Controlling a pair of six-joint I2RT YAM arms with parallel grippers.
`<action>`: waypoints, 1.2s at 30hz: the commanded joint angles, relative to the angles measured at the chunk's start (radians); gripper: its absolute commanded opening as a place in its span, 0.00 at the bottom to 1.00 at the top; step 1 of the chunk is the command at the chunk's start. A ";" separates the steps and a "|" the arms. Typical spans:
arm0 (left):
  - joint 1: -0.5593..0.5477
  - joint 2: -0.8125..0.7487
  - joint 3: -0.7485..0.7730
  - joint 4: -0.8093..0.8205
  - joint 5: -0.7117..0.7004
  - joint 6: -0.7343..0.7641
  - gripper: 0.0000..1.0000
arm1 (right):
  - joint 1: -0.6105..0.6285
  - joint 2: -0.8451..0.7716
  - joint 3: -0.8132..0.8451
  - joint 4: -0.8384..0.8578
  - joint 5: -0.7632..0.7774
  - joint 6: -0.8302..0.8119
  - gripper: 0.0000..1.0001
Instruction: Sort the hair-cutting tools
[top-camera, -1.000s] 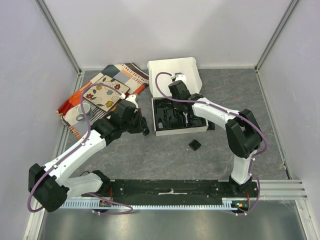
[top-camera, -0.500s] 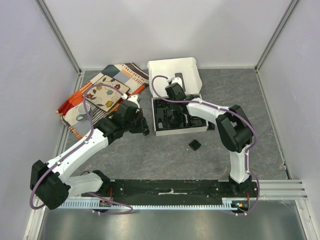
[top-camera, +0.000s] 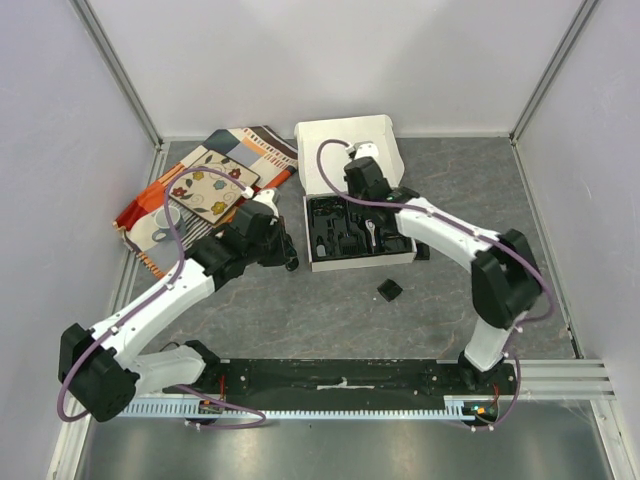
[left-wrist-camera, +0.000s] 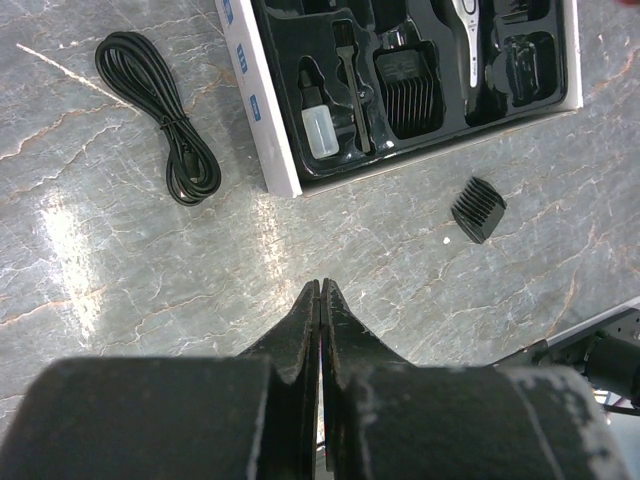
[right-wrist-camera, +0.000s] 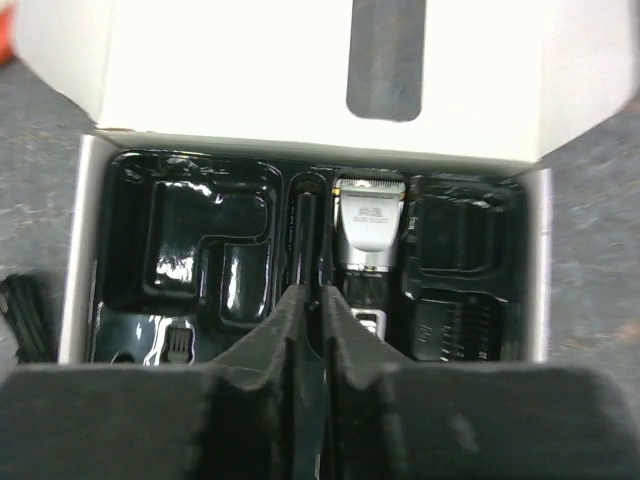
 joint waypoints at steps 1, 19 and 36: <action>0.001 -0.057 0.038 0.004 -0.005 0.017 0.03 | 0.003 -0.215 -0.068 -0.045 0.036 -0.010 0.26; 0.001 -0.203 -0.032 -0.035 0.083 -0.003 0.08 | -0.046 -0.567 -0.427 -0.384 0.213 0.166 0.71; 0.001 -0.243 -0.069 -0.036 0.095 -0.006 0.08 | 0.038 -0.650 -0.641 -0.274 -0.208 0.071 0.75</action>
